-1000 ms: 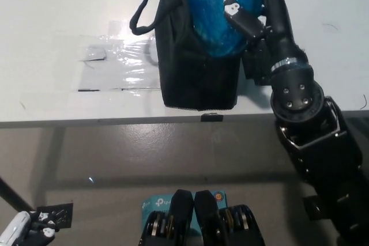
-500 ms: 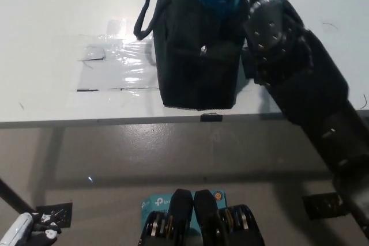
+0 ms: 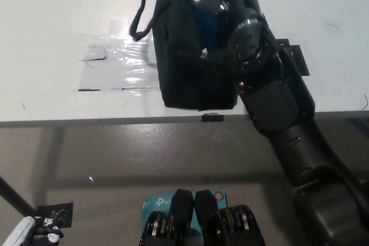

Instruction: The robot uses its right hand to pick up a stack of plates kept in the middle of the desk and put it inside a bag kept next to it

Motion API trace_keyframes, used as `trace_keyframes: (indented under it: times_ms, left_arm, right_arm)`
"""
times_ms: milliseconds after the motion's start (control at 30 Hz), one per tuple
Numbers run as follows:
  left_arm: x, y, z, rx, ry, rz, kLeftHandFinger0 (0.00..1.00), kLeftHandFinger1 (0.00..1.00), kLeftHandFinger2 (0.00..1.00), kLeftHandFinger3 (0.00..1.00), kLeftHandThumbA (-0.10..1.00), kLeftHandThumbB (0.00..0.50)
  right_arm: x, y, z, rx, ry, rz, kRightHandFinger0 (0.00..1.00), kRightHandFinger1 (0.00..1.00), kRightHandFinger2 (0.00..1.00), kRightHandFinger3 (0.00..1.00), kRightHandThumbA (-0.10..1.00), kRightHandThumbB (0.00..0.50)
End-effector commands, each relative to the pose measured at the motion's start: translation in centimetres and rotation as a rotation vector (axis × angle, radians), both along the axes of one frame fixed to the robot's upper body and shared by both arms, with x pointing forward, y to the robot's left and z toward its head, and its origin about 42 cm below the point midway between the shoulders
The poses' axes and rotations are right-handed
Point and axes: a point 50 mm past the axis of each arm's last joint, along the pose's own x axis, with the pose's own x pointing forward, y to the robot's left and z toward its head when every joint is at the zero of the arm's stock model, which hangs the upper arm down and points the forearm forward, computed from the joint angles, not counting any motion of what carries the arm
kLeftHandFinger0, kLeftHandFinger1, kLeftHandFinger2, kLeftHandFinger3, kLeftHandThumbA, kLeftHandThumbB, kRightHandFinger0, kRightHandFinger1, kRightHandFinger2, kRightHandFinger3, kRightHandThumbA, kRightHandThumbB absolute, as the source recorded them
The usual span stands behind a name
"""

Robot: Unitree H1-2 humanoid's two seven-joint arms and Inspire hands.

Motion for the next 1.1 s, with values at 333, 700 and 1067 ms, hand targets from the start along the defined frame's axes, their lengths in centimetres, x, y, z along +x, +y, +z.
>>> trace_keyframes:
  times_ms: [333,700,1067]
  left_arm:
    - [-0.2,-0.3,0.4,0.004,-0.016,-0.023,0.62,0.65,0.74,0.75,-0.1,0.078]
    - [-0.4,-0.2,-0.1,0.006,0.005,-0.026,0.65,0.66,0.76,0.74,-0.1,0.066]
    - [-0.3,-0.6,-0.1,0.006,0.003,-0.035,0.64,0.67,0.74,0.7,-0.1,0.067]
  right_arm:
    - [0.4,-0.3,2.0,-0.07,-0.048,-0.14,0.0,0.12,0.48,0.68,-0.1,0.07]
    - [-0.2,2.0,2.7,-0.416,0.048,0.014,1.0,1.0,1.0,1.0,1.0,0.5]
    - [-0.2,-0.4,9.2,-0.531,-0.081,-0.06,1.0,1.0,1.0,1.0,1.0,0.5]
